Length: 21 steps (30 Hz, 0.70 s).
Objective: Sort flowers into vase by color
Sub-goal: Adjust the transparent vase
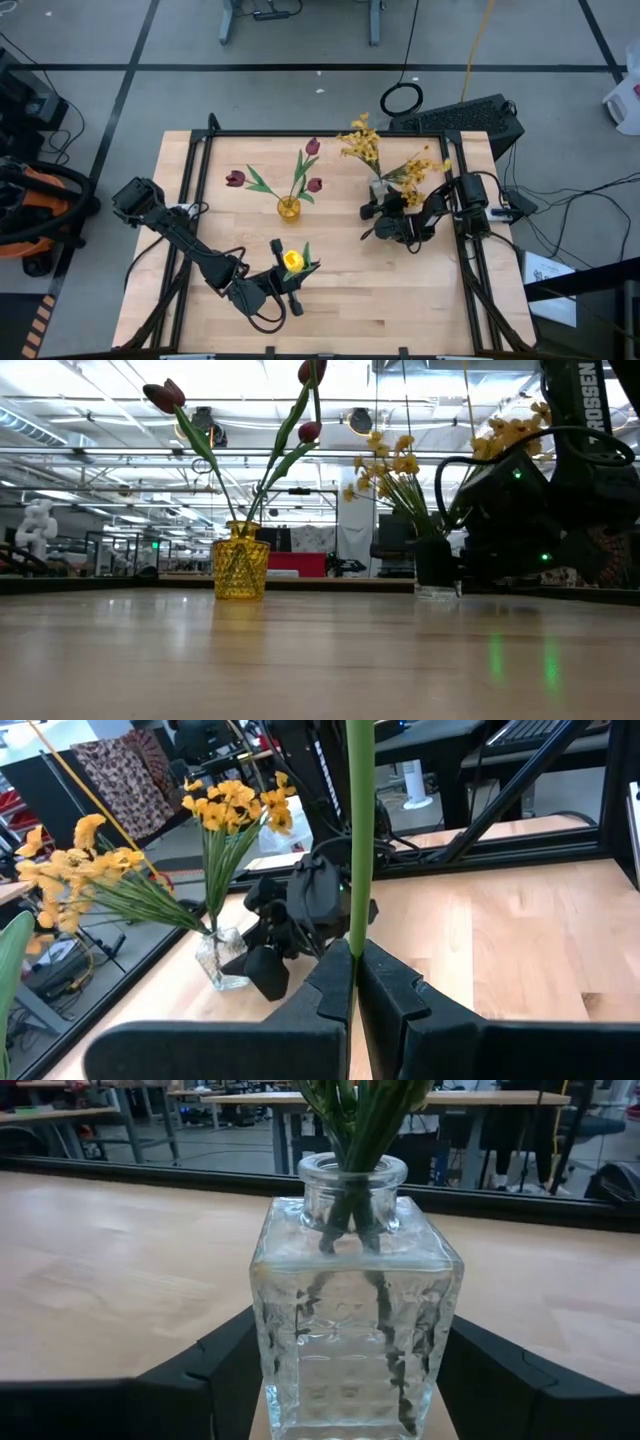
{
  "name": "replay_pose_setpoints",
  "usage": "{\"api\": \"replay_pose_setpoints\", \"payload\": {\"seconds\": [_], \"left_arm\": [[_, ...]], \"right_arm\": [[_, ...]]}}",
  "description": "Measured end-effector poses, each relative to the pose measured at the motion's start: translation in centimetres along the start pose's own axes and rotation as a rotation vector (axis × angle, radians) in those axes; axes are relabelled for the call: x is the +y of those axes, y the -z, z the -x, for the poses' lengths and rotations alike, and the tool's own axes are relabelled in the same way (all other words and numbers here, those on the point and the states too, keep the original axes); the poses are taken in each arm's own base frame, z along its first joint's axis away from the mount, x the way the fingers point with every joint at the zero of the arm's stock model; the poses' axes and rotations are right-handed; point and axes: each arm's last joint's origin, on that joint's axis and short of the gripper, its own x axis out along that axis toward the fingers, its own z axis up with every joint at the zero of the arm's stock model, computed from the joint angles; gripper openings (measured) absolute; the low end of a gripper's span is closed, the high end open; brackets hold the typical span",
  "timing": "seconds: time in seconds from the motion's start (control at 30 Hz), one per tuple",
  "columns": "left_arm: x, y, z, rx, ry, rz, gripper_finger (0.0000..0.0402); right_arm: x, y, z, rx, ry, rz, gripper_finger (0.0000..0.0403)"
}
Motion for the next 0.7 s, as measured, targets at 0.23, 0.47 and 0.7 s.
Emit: {"api": "replay_pose_setpoints", "payload": {"seconds": [0.23, 0.47, 0.7], "left_arm": [[0.09, -0.02, -0.12, 0.000, -0.004, 0.003, 0.0012], [0.04, -0.02, -0.13, -0.001, 0.015, 0.003, 0.0012], [0.02, -0.02, -0.13, -0.001, 0.021, 0.003, 0.0012]], "right_arm": [[0.32, -0.11, -0.06, -0.003, -0.002, 0.123, 0.0243], [0.24, -0.12, -0.11, -0.004, 0.004, 0.143, 0.0246], [0.23, -0.11, -0.15, -0.001, 0.001, 0.047, 0.0248]]}}
